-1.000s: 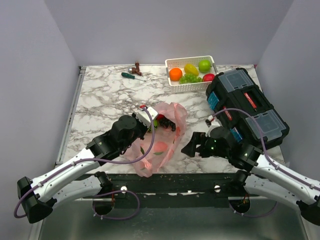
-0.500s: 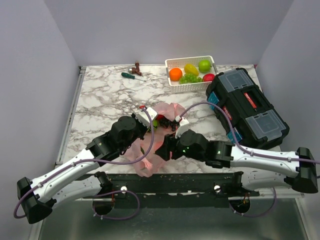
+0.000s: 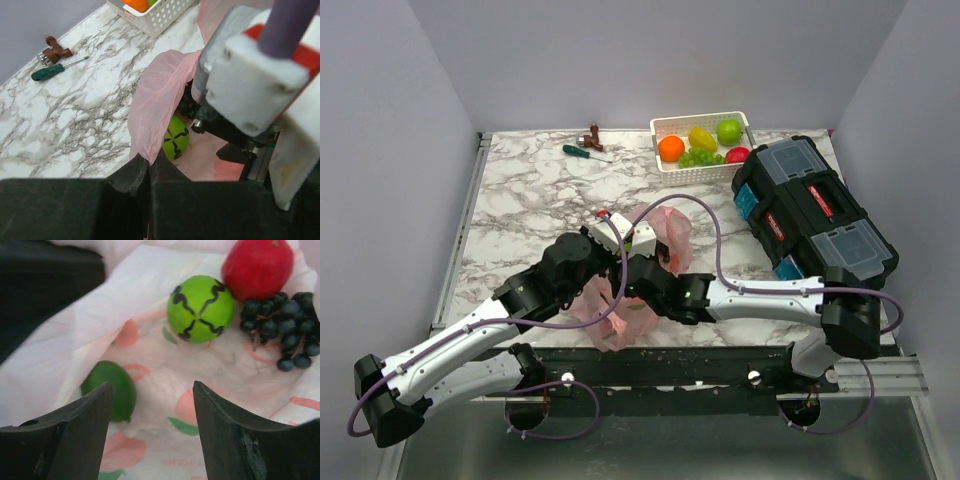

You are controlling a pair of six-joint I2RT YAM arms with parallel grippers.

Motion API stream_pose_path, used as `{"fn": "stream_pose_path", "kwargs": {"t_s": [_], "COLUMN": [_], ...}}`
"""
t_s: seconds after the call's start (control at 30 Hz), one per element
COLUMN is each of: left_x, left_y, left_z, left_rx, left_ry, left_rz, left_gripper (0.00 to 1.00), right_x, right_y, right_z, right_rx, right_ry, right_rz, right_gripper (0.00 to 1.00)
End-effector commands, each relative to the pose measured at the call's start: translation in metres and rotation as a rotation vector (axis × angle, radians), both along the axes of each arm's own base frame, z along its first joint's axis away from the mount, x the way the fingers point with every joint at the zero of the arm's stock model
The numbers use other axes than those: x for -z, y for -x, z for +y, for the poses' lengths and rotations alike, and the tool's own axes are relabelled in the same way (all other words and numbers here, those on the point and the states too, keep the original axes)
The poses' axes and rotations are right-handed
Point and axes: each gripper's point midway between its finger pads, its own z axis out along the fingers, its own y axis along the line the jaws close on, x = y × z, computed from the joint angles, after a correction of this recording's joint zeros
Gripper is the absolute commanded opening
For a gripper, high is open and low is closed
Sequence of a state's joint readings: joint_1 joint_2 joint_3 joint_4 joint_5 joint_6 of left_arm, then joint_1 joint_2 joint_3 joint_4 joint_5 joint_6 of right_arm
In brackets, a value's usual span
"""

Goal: Take the fake fruits out of the plastic bag
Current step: Take out the fake fruit from the plastic bag.

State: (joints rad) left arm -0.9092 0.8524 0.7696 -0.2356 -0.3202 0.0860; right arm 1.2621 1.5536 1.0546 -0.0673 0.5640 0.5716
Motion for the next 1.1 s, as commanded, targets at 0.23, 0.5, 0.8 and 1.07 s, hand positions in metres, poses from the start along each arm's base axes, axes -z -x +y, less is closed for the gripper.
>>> {"fn": "stream_pose_path", "kwargs": {"t_s": [0.23,0.5,0.8,1.07], "left_x": [-0.005,-0.006,-0.007,-0.008], "left_y": [0.003,0.005,0.007,0.008], "left_z": [-0.003,-0.005,-0.01,-0.013], "left_rx": [0.016,0.028,0.048,0.061], "left_ry": [0.02,0.026,0.034,0.047], "left_rz": [-0.025,-0.027,-0.019,-0.014], "left_gripper": [0.0,0.0,0.0,0.0], "right_x": [0.022,0.04,0.058,0.075], "right_y": [-0.056,-0.07,-0.084,-0.095], "right_z": [-0.002,0.005,0.004,0.003], "right_rx": [0.203,0.181,0.192,0.189], "right_ry": [0.093,0.045,0.028,0.014], "right_rz": [-0.163,-0.193,-0.231,-0.273], "right_gripper": [0.71,0.8,0.88,0.92]}}
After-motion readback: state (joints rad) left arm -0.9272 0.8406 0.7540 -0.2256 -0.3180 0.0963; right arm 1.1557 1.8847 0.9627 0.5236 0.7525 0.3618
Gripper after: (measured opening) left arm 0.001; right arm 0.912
